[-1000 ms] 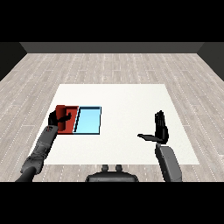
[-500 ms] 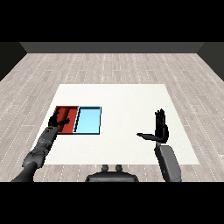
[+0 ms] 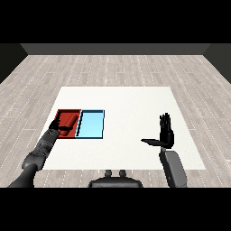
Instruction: Pick the red can and put it in the red box
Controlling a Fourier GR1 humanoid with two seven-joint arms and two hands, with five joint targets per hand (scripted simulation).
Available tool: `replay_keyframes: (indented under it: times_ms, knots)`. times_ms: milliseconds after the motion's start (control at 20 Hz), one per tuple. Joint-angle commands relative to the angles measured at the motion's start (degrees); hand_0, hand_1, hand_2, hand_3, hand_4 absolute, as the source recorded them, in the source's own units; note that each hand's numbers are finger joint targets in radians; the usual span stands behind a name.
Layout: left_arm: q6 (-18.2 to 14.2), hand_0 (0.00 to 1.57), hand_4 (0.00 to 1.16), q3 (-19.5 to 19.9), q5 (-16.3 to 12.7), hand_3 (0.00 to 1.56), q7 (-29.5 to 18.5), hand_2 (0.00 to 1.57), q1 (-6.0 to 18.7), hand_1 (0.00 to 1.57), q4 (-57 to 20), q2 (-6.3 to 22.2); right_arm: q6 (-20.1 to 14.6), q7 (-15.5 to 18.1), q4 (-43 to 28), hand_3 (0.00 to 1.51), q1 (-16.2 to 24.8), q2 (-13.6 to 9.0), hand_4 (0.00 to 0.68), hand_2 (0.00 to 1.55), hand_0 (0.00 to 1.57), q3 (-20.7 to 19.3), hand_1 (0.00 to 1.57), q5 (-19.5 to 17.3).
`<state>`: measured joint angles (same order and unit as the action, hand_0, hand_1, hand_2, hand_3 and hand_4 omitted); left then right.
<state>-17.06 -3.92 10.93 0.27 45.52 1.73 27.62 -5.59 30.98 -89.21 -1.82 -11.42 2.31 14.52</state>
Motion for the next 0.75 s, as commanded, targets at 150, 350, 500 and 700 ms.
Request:
replay_keyframes:
  times_ms: [150,350,500,700]
  knots:
    - [-6.1,0.0,0.0,6.3,-6.0,0.0,-7.2,0.0,-3.4,0.0,3.8,-0.4,1.6,0.3,-1.2,0.0,0.8,0.1,0.0,0.0,0.0,-0.2,0.0,0.8]
    - [-5.1,0.0,0.0,15.7,-15.6,0.0,-22.8,0.0,-5.2,0.0,12.7,-1.9,1.0,0.2,-1.7,0.0,0.3,0.2,0.0,0.0,0.0,0.5,0.0,-0.1]
    - [0.0,0.0,0.0,19.6,-20.1,0.0,-31.3,0.0,-2.7,0.0,20.5,-2.5,3.4,2.1,0.6,0.0,0.6,0.2,0.0,0.0,0.0,0.2,0.0,1.0]
    - [5.9,0.0,0.0,19.1,-22.0,0.0,-39.7,0.0,-5.2,0.0,29.4,-6.8,3.6,0.0,-3.1,0.0,2.0,-0.2,0.0,0.0,0.0,1.3,0.0,1.0]
